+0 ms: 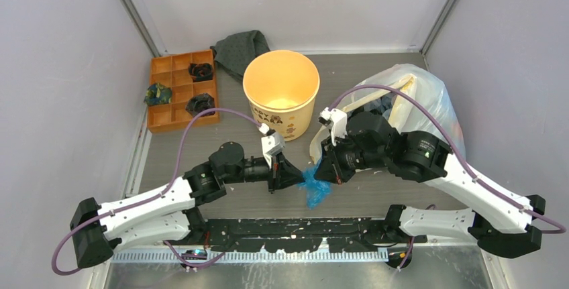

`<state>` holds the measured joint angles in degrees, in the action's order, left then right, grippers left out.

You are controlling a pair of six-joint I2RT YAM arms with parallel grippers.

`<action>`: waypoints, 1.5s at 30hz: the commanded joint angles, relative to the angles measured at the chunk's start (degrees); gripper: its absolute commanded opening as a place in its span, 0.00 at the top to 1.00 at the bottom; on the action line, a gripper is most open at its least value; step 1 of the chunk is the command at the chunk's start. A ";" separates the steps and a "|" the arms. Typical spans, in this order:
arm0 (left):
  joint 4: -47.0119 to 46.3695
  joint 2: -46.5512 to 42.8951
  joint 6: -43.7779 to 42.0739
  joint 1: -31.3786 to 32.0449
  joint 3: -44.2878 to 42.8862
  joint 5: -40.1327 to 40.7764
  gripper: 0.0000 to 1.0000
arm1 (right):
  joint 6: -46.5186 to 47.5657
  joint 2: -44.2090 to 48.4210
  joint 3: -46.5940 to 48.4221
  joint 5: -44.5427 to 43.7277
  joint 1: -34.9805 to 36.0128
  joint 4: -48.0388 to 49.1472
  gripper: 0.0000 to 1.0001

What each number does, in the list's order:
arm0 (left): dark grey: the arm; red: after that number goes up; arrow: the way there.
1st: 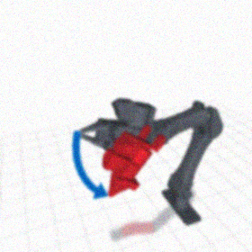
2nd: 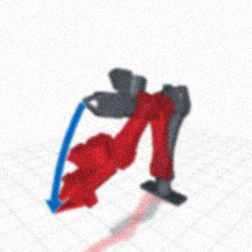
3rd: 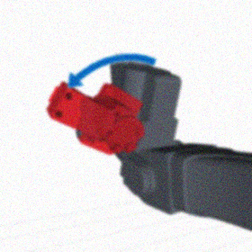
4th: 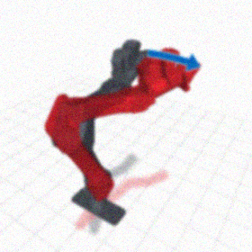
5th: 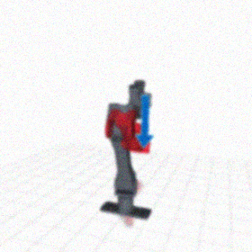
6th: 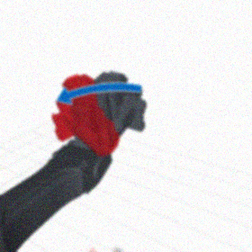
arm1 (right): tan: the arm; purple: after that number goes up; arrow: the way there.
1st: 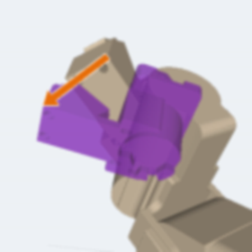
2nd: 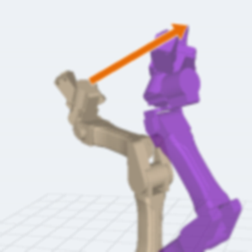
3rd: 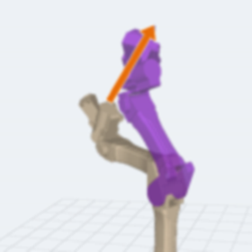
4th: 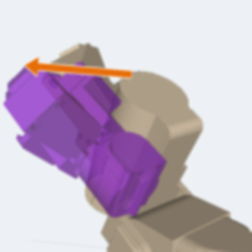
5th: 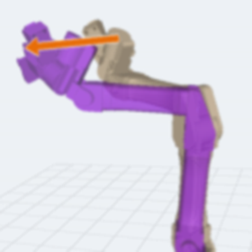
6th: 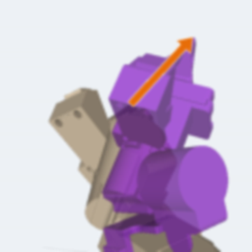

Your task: Put the trash bags into the trash bin

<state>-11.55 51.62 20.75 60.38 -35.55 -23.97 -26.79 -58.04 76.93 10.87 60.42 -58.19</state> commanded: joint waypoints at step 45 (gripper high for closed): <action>28.10 -7.88 46.09 0.18 4.43 38.33 1.00 | -36.79 0.29 -37.32 -45.23 14.61 45.42 0.57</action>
<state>14.79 45.71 66.06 60.42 -31.05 12.62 -59.90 -57.87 39.62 -29.85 74.65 -19.03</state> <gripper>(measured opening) 0.009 0.505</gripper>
